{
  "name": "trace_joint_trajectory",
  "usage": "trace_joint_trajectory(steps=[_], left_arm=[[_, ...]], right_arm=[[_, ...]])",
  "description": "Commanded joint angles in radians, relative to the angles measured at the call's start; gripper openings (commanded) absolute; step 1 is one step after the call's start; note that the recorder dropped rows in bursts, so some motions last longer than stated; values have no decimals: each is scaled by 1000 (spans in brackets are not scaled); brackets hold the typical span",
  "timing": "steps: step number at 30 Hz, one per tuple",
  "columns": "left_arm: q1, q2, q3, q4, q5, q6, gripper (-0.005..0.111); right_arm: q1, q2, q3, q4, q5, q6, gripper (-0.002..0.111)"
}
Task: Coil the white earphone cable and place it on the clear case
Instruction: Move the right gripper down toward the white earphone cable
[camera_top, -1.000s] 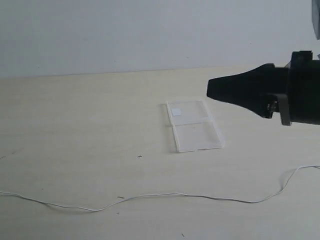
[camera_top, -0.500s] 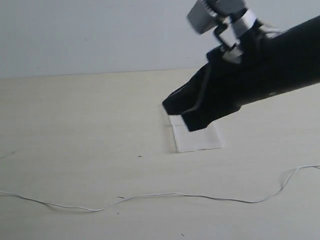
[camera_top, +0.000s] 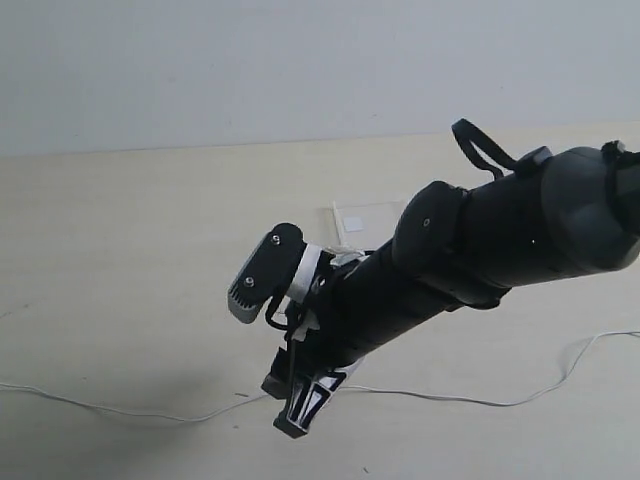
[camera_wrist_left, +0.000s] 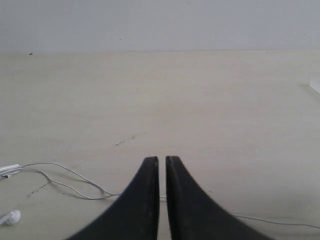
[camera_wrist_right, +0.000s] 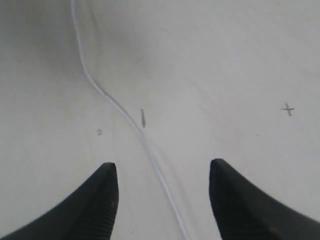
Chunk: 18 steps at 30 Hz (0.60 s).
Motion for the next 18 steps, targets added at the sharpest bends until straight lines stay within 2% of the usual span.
trace_joint_trajectory(steps=[1, 18], left_arm=[[1, -5, -1, 4, -13, -2, 8], [1, -5, -1, 4, -13, -2, 8]], right_arm=[[2, 11, -5, 66, -72, -12, 56], [7, 64, -5, 75, -41, -18, 56]])
